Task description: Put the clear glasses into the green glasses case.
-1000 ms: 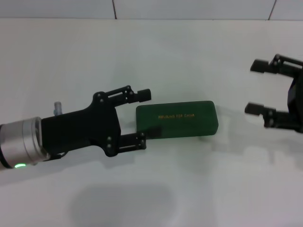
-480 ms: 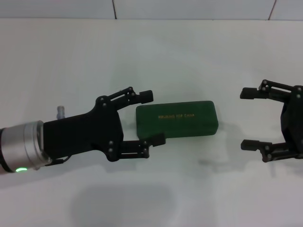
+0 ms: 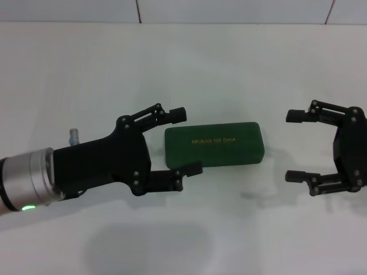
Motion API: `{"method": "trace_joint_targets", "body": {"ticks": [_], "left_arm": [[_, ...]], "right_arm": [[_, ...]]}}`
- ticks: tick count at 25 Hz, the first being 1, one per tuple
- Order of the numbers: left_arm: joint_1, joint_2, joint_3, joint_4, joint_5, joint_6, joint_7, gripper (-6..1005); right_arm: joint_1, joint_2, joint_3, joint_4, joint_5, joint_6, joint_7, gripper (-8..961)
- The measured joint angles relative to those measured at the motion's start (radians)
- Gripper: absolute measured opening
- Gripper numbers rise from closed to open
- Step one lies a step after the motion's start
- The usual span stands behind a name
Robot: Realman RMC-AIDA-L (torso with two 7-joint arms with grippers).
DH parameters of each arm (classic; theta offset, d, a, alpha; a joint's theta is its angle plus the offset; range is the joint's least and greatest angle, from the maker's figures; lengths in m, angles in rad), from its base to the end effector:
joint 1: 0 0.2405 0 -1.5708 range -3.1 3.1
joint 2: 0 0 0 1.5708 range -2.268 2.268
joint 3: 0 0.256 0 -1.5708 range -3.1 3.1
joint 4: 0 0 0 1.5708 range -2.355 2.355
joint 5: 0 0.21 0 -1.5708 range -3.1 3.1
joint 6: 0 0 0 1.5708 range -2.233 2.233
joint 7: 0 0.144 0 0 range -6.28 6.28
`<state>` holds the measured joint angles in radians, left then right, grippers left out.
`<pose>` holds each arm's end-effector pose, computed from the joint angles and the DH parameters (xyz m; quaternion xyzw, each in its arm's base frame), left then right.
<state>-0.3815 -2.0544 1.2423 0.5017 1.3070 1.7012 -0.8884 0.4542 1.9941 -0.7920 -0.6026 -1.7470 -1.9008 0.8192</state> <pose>-0.2340 0.2689 -0.0281 -0.9061 -0.0337 -0.4102 0.0976 0.2506 0.2850 0.0342 -0.9286 -0.0829 0.3433 0.1135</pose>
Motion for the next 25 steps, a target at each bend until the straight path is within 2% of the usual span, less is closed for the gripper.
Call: {"method": "trace_joint_targets", "body": {"ticks": [14,25], "left_arm": [[0.000,-0.004,-0.013,0.000,-0.002,-0.002,0.025,893],[0.009,-0.004,-0.014,-0.010,-0.002,-0.002,0.045,893]], "right_arm": [[-0.009,0.016,-0.001,0.000,-0.002,0.009,-0.039,885],[-0.002,0.018,-0.001,0.007,-0.001,0.013,-0.049,886]]}}
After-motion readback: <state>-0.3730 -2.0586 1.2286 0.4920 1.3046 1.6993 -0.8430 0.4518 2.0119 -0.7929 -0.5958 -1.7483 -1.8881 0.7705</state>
